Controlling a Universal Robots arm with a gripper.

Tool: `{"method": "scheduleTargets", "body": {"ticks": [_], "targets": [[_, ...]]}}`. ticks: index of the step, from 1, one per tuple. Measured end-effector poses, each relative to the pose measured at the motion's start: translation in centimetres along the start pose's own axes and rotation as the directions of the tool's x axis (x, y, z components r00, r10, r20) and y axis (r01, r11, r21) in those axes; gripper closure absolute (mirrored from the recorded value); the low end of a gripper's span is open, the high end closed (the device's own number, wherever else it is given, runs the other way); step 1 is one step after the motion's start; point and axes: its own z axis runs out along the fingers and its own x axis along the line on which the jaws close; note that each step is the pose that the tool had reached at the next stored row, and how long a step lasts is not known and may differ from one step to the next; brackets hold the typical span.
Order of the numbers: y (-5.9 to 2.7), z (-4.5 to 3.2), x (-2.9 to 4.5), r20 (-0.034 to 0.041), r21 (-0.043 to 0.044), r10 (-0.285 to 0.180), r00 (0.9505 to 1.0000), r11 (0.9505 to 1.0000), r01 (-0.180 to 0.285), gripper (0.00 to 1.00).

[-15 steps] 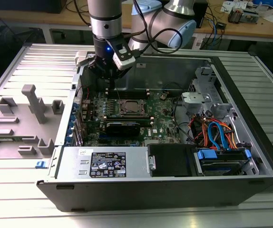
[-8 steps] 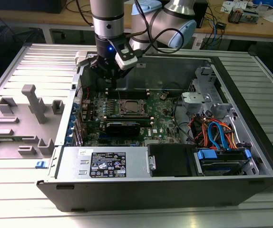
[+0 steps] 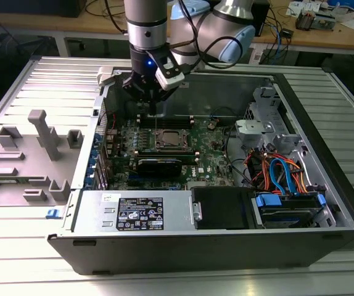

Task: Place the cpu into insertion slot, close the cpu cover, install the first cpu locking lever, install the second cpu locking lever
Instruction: 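Install the first cpu locking lever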

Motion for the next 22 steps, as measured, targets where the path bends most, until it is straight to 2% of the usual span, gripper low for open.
{"method": "scheduleTargets", "body": {"ticks": [2,7,8,22], "targets": [[0.0,0.04,-0.28,0.0,0.0001,0.0,1.0,1.0,0.0,0.89],[-0.03,0.24,-1.77,0.0,0.0003,0.0,1.0,1.0,0.0,0.89],[-0.04,0.48,-2.09,0.0003,0.003,0.0,1.0,1.0,0.0,0.89],[-0.04,0.63,-2.11,0.0003,0.0031,0.0,1.0,1.0,0.0,0.89]]}}
